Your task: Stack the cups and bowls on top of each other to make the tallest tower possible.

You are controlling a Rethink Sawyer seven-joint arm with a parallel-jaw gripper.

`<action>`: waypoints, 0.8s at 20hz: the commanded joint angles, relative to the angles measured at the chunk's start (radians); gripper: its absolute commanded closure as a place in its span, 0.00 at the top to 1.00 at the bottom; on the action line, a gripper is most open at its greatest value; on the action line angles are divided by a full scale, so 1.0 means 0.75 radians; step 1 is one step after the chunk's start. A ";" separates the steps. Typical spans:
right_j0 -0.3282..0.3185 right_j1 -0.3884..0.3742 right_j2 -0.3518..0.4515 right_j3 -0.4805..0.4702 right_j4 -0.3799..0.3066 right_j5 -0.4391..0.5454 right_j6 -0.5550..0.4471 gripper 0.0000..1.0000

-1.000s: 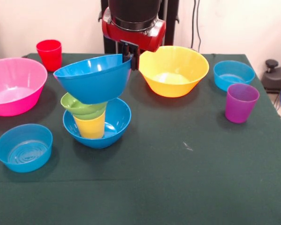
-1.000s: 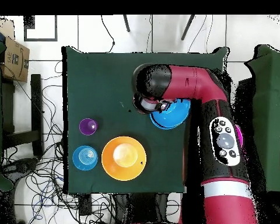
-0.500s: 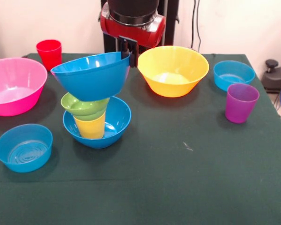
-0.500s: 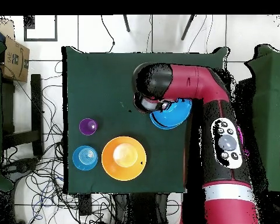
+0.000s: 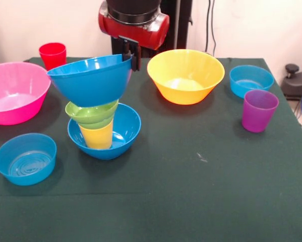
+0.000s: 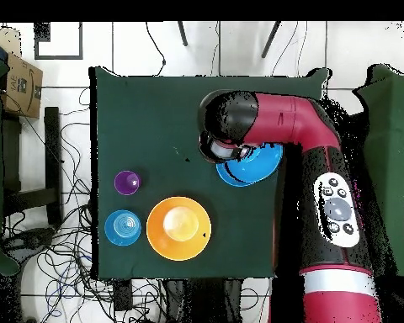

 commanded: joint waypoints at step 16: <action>-0.032 0.062 0.035 0.115 -0.072 -0.104 -0.105 0.00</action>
